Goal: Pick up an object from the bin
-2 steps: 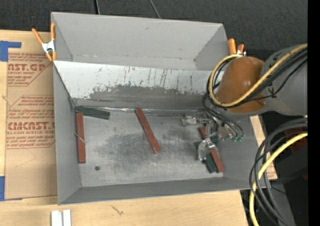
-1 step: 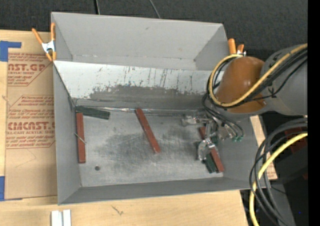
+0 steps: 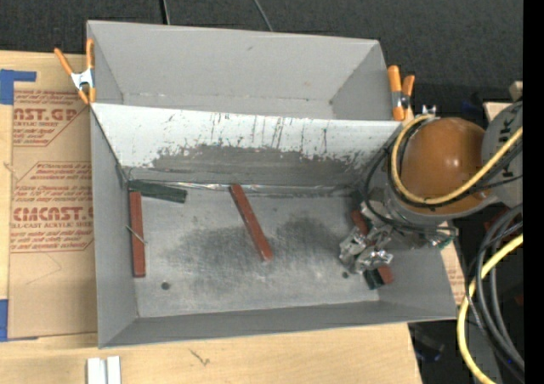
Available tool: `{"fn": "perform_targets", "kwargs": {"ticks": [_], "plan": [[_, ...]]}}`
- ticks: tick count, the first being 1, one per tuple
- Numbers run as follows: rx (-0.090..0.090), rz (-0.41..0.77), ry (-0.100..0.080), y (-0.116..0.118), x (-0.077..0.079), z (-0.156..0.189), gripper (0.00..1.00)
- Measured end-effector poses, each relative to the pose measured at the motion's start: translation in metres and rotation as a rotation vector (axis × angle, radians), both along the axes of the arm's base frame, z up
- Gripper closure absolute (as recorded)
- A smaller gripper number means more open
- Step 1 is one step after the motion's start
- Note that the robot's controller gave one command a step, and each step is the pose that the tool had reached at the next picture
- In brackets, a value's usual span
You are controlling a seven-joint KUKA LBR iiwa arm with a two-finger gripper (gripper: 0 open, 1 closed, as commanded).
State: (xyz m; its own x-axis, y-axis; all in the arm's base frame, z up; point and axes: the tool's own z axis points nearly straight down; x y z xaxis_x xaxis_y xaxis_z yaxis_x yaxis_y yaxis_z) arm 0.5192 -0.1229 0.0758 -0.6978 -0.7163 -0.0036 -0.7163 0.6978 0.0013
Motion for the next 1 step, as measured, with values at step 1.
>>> {"fn": "perform_targets", "kwargs": {"ticks": [1], "plan": [[0.013, 0.0, -0.003, 0.0075, 0.0021, 0.0008, 0.0]]}}
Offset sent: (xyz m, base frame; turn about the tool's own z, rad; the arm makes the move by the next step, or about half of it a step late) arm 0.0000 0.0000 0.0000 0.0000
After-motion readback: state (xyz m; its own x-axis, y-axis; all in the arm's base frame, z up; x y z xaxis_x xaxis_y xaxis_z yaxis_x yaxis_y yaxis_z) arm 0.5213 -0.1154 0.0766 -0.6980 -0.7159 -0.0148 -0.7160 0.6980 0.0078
